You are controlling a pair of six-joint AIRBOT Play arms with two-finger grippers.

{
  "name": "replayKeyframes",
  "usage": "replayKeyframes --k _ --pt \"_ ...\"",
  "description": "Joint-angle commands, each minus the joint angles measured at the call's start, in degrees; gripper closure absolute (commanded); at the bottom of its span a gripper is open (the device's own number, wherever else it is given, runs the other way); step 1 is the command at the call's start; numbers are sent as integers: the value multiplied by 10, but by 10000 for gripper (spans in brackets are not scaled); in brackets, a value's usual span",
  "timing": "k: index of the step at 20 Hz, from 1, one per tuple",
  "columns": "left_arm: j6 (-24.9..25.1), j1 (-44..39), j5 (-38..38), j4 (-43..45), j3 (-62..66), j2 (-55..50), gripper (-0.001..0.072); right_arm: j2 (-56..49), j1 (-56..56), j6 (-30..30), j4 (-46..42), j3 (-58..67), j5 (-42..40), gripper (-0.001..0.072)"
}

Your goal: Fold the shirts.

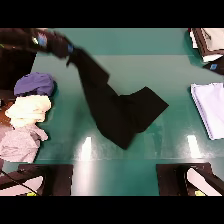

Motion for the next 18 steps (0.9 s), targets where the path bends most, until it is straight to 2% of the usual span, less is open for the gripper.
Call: replayKeyframes --k 1,2,3,4,12,15,18 --pt "-25 5 -50 77 -102 1 684 1 8 0 7 -75 21 674" --pt "-25 10 -57 78 -119 1 684 1 17 0 6 -107 18 552" --pt "-25 14 -59 80 -129 1 684 0 29 0 6 -141 10 378" --pt "-25 19 -60 80 -134 1 684 0 43 0 7 -174 -2 331" --pt "-25 28 -59 88 -134 1 684 -13 186 10 9 -440 -140 331" --pt "-25 28 -59 88 -134 1 684 -60 242 -3 85 -488 -212 331" --pt "-25 28 -60 88 -134 1 684 -123 296 -20 138 -481 -266 331"
